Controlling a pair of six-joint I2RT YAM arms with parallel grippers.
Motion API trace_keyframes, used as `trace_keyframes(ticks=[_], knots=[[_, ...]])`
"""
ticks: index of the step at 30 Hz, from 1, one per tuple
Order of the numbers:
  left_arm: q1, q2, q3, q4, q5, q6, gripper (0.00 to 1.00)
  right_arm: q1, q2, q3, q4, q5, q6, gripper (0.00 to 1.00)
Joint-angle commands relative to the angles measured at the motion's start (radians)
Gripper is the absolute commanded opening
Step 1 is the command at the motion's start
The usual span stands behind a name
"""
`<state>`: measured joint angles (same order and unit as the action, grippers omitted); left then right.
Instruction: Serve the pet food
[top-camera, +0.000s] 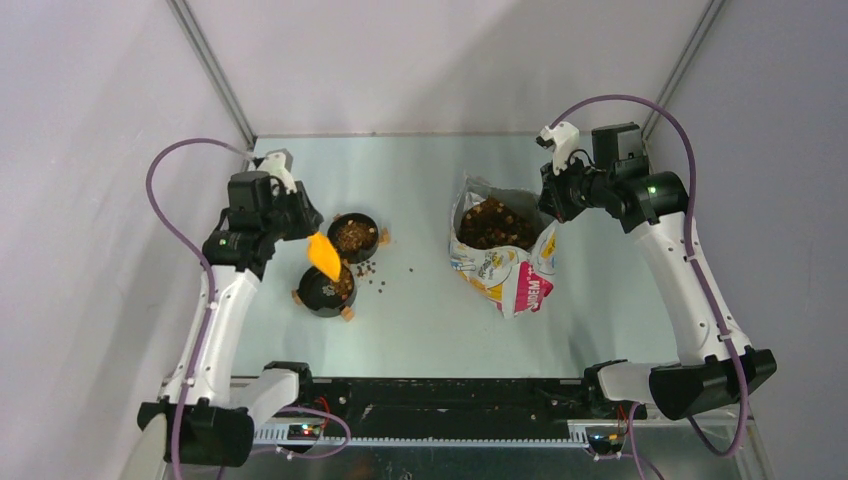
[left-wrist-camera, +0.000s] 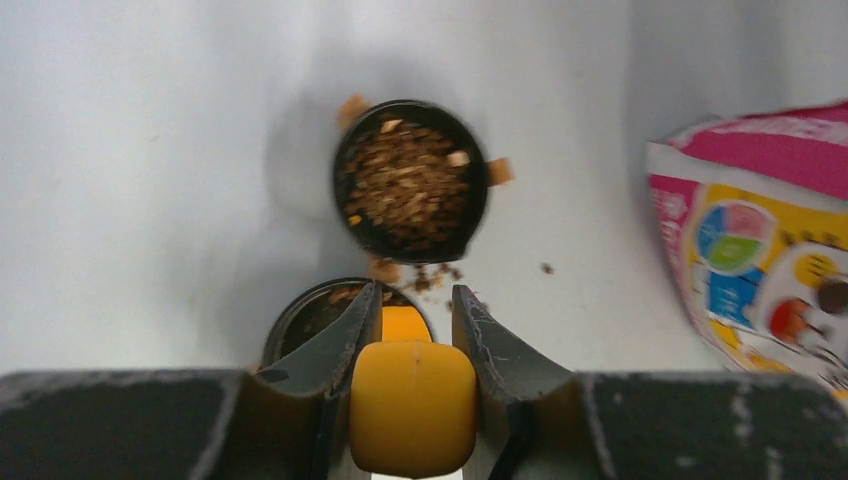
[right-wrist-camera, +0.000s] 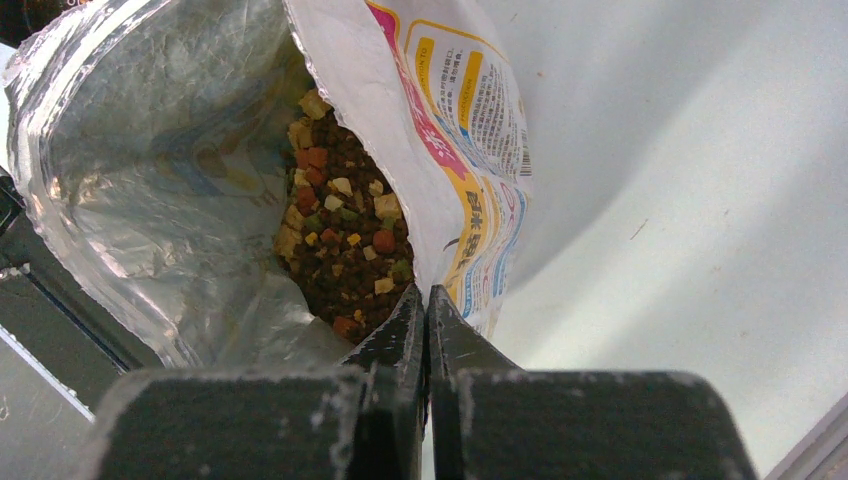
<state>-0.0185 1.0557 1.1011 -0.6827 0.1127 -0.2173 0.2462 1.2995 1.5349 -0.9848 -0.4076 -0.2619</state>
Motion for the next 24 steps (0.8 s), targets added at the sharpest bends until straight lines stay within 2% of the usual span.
trace_keyframes(ticks=[1, 8, 12, 16, 24], knots=[[-0.090, -0.081, 0.043, 0.107, 0.118, 0.019, 0.00, -0.003, -0.065, 0.038, 0.062, -0.037, 0.006, 0.00], [-0.239, -0.023, 0.307, 0.182, 0.337, -0.029, 0.00, -0.002, -0.045, 0.065, 0.073, -0.053, 0.027, 0.00], [-0.359, 0.046, 0.455, 0.229, 0.390, -0.036, 0.00, 0.022, -0.023, 0.093, 0.074, -0.058, 0.041, 0.00], [-0.510, 0.149, 0.545, 0.238, 0.265, -0.078, 0.00, 0.052, -0.014, 0.098, 0.078, -0.048, 0.036, 0.00], [-0.676, 0.322, 0.634, 0.250, 0.088, -0.082, 0.00, 0.067, -0.012, 0.095, 0.079, -0.052, 0.048, 0.00]])
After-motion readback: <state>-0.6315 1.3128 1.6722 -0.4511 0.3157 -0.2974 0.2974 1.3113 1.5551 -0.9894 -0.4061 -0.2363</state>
